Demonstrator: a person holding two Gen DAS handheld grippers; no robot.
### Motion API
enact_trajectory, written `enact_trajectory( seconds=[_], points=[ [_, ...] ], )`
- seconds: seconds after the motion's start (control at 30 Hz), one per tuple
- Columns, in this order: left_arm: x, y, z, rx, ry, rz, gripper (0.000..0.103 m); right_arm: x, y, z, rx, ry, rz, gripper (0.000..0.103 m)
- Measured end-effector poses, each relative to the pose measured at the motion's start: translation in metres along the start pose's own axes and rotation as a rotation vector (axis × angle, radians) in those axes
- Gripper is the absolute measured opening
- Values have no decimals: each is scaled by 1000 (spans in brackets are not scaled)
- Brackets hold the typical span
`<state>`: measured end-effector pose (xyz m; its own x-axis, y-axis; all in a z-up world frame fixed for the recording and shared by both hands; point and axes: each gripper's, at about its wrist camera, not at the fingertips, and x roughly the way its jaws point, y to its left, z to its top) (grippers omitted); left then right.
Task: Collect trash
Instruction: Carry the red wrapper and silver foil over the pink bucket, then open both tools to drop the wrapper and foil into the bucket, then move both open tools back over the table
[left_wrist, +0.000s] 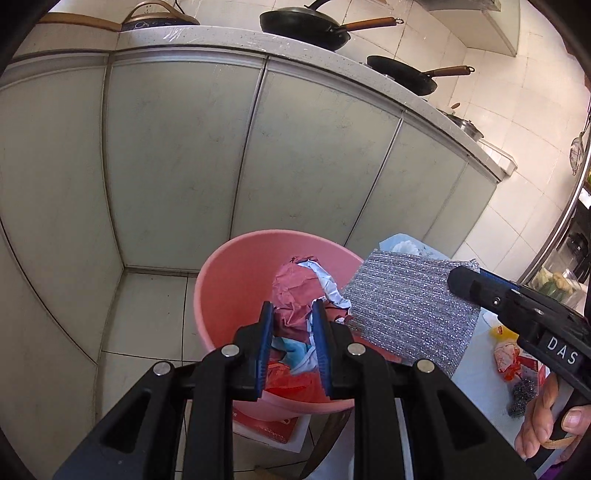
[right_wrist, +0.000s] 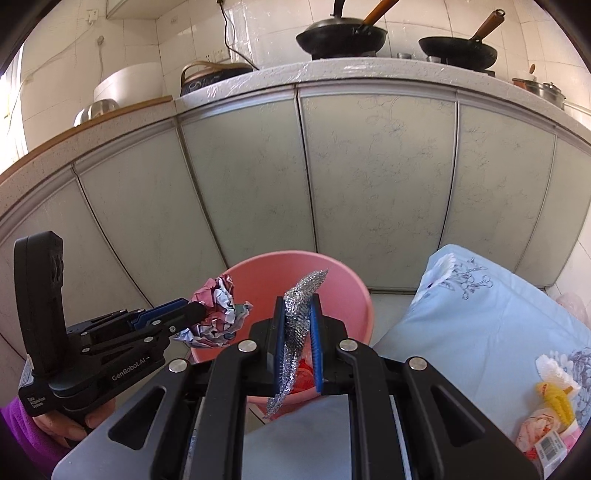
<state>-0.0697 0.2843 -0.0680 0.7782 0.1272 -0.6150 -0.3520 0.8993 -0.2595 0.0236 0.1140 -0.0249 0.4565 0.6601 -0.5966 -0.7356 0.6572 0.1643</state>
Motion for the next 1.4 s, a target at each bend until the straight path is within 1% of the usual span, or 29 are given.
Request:
enact_trajectory(
  seconds=[0.3, 0.43, 0.5, 0.57, 0.63, 0.7, 0.77, 0.83, 0.93, 1.2, 1.4],
  points=[
    [18, 2, -8, -2, 51, 33, 21, 18, 5, -5, -4, 24, 7, 13],
    [21, 1, -7, -5, 51, 53, 22, 25, 4, -3, 15, 34, 18, 13],
    [19, 2, -6, -8, 38, 55, 24, 28, 3, -1, 24, 44, 23, 15],
    [17, 2, -4, -11, 30, 59, 30, 29, 2, 0, 28, 43, 27, 16],
    [15, 3, -3, -15, 27, 53, 31, 28, 0, 0, 33, 32, 30, 17],
    [14, 4, -1, -20, 26, 52, 35, 26, -1, 1, 39, 24, 41, 28],
    [13, 4, 0, -30, 25, 49, 38, 23, -1, 0, 39, 14, 39, 31],
    [11, 6, -1, -42, 28, 37, 39, 18, -1, 0, 32, 7, 33, 31],
    [9, 3, 1, -45, 28, 26, 39, 10, -4, 0, 37, -5, 22, 31],
    [-6, -14, 6, -9, 1, -11, 39, -25, -20, -12, 70, -26, -11, 31],
    [-13, -39, 7, 41, -6, -47, 39, -58, -36, -24, 92, -44, -49, 31]
  ],
)
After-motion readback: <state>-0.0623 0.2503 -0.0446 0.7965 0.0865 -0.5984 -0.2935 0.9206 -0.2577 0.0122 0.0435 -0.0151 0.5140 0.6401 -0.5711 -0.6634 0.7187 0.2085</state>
